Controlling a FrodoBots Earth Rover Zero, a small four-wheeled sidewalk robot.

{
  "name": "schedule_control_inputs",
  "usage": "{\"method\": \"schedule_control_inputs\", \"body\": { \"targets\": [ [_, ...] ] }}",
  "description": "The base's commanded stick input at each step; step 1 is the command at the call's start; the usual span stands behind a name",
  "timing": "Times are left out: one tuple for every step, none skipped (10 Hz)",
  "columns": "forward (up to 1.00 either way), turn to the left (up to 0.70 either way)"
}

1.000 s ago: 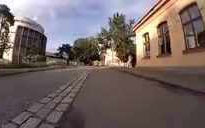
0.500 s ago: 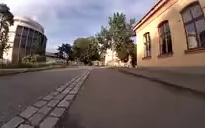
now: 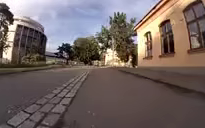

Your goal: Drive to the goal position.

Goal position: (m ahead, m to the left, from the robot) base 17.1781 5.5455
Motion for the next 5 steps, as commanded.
{"method": "schedule_control_inputs", "body": {
  "targets": [
    [0.45,0.0],
    [0.45,0.0],
    [0.45,0.0],
    [0.45,0.0],
    [0.45,0.0]
  ]
}}
